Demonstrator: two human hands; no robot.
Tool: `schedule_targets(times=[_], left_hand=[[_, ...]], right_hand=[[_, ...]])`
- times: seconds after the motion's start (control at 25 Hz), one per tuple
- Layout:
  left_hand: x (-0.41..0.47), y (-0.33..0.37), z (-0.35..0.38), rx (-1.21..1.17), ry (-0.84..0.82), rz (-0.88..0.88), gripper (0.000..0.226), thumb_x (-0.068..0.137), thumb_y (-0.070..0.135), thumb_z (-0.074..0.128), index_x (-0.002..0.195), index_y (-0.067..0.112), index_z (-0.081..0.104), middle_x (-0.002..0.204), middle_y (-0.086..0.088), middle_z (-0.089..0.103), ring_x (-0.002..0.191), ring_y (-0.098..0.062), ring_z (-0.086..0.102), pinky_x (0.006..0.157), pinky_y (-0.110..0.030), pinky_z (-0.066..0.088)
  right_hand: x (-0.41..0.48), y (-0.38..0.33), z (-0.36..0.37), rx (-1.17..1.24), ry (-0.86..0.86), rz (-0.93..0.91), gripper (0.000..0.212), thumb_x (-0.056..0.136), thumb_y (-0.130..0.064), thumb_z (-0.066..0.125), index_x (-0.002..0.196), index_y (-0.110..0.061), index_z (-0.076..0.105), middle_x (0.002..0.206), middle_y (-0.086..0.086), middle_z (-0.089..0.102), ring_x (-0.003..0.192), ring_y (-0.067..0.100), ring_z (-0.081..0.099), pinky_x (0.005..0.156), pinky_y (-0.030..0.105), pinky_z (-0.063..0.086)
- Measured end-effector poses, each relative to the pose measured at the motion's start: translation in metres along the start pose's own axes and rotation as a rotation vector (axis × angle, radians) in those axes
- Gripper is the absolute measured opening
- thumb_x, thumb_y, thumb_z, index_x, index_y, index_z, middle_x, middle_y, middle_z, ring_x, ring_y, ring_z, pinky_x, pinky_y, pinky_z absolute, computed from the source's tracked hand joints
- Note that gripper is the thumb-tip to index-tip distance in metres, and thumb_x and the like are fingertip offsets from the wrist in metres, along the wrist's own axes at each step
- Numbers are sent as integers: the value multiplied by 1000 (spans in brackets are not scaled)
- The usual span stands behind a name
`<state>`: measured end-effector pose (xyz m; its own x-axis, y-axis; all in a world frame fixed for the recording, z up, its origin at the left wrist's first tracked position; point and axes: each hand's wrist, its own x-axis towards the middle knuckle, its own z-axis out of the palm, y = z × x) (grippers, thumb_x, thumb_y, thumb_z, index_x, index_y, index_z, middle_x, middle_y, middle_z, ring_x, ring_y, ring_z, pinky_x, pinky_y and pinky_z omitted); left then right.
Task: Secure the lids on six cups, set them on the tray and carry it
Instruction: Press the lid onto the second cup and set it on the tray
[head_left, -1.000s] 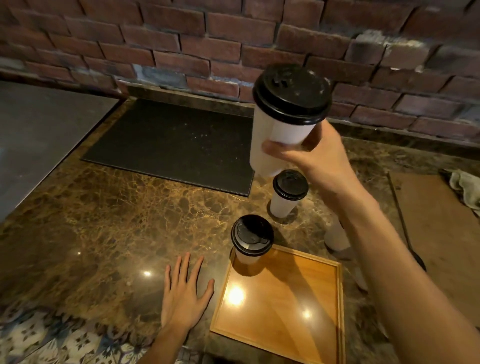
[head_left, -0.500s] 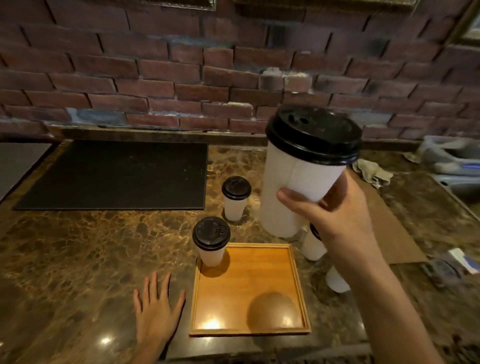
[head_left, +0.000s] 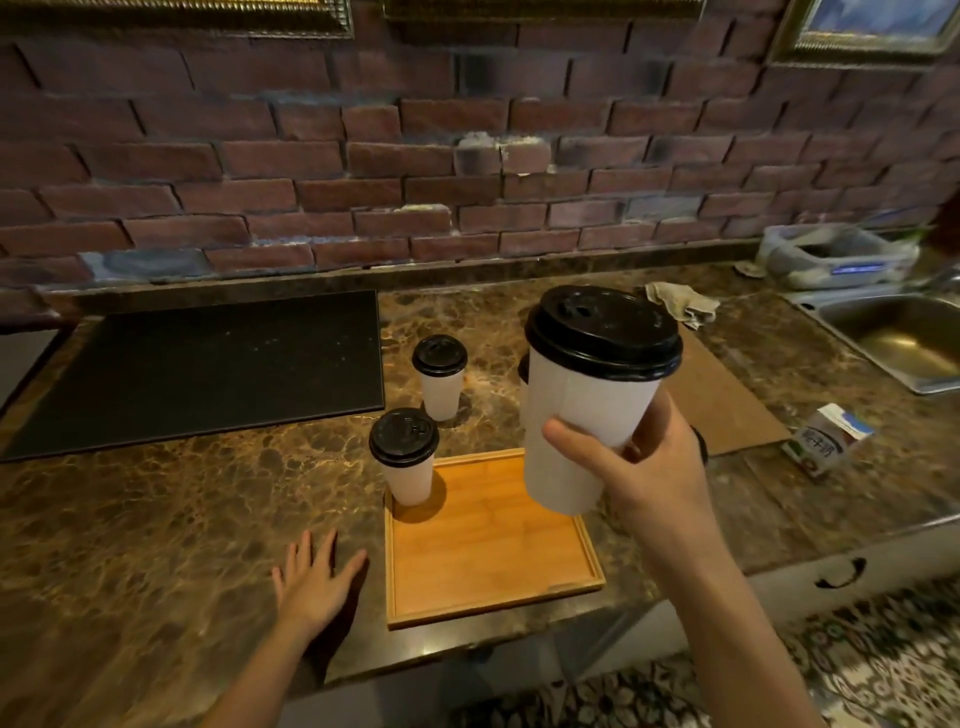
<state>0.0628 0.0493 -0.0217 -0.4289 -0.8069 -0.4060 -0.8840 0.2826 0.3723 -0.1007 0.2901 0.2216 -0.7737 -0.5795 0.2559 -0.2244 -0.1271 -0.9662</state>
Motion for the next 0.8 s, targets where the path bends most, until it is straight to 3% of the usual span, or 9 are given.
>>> schedule_targets(times=[0.12,0.2,0.28,0.4,0.48,0.68,0.8], left_hand=[[-21,31,-36,-483,-33,-14,64,93,38,56,147,17,30,155,-12,24,141,-30,25,114,-46,23],[-47,61,-63,-761,9,146,58,92,29,59,144,20,36,150,-8,34,136,-27,35,107,-41,34],[-81,93,-90,-896,-18,415,54,86,29,64,136,30,42,144,3,42,134,-17,39,103,-29,38],[-133,136,-116,-910,-253,827,73,72,50,74,134,40,37,141,17,43,130,2,42,104,-17,39],[-157,157,-119,-853,-302,956,88,67,47,79,140,41,29,143,20,42,131,3,39,103,-15,38],[-176,182,-106,-911,-278,1042,100,62,13,84,140,38,27,132,19,53,126,-5,48,93,-17,46],[-179,178,-96,-925,-204,1051,92,59,12,84,133,32,32,124,25,57,120,-1,54,88,-15,48]], right_hand=[[3,-10,-4,-33,-30,-28,77,58,-45,91,123,-43,50,113,-28,65,103,-5,62,73,10,52],[4,-15,-8,-70,-46,-32,72,57,-44,86,120,-47,49,111,-35,62,102,-12,60,72,7,50],[4,-17,-12,-126,-69,-12,73,55,-49,83,119,-50,47,111,-35,61,103,-14,57,72,6,50],[1,-20,-17,-195,-100,4,72,52,-56,81,115,-54,46,110,-35,60,105,-14,55,74,6,50],[-3,-22,-17,-217,-125,-1,70,51,-57,80,113,-54,46,112,-32,59,107,-12,55,75,9,52],[-14,-26,-19,-184,-189,-11,68,51,-56,81,110,-52,49,108,-30,62,105,-14,55,76,5,48],[-22,-28,-18,-208,-219,-13,70,51,-57,83,113,-49,51,110,-26,63,105,-12,56,78,6,49]])
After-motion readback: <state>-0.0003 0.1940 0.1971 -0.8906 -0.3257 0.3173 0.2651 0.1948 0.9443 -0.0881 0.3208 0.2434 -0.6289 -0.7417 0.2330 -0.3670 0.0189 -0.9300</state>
